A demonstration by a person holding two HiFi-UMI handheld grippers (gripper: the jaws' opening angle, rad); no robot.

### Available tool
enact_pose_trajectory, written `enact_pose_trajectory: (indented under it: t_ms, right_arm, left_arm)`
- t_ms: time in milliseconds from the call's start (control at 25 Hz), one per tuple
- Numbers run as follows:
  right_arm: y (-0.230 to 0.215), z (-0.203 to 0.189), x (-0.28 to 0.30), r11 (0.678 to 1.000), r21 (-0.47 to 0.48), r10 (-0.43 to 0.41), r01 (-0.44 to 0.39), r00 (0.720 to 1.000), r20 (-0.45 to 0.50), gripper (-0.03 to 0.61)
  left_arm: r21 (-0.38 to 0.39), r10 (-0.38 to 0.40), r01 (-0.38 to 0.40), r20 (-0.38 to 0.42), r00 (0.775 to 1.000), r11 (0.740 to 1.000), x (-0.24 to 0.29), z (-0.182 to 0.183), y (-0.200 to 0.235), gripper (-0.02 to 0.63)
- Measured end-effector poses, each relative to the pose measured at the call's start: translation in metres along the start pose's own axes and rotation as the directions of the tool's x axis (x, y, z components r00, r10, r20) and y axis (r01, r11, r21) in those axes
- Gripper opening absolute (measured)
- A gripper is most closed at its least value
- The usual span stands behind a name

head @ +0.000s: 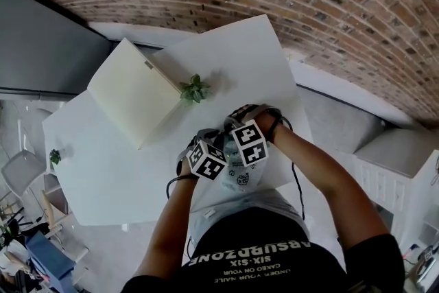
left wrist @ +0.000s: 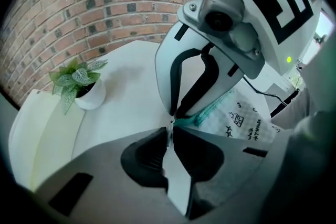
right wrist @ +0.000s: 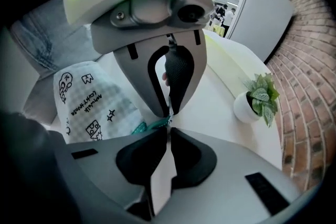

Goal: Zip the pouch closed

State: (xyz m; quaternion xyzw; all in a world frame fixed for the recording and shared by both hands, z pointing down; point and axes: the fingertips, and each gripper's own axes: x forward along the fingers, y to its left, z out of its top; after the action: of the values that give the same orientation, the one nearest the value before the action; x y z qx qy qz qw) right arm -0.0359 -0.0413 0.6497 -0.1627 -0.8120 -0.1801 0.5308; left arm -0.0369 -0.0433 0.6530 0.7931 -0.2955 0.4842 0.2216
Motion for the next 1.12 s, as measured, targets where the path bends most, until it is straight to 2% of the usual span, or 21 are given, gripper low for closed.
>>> enact_pose_trajectory:
  t_ms: [360,560,760,1120]
  right_arm:
    - [0.001,-0.0009,-0.0007,0.996,0.073,0.056,-0.055,0.998,-0.009,0.009]
    - [-0.0004,-0.0009,-0.0032,0.989,0.145,0.034,-0.036,0.999,0.015,0.003]
    - [-0.0013,-0.0023,-0.0049,0.993,0.118,0.001,-0.002,1.0,0.003,0.002]
    - [-0.0004,-0.0041,-0.0095,0.996,0.092,0.009,-0.006,1.0,-0.026,0.002]
  left_arm:
    - [-0.046,-0.014,0.014,0.001,1.0,0.999,0.0018,0.0014,0.0,0.041]
    - [-0.109,-0.006,0.008,0.015,1.0,0.994,0.0014,0.0018,0.0014,0.037]
    - [-0.132,-0.006,0.009,0.026,1.0,0.991,0.0016,0.0017,0.0032,0.031]
    - [-0.161,-0.008,0.011,0.021,1.0,0.987,0.0014,0.0017,0.0043,0.025]
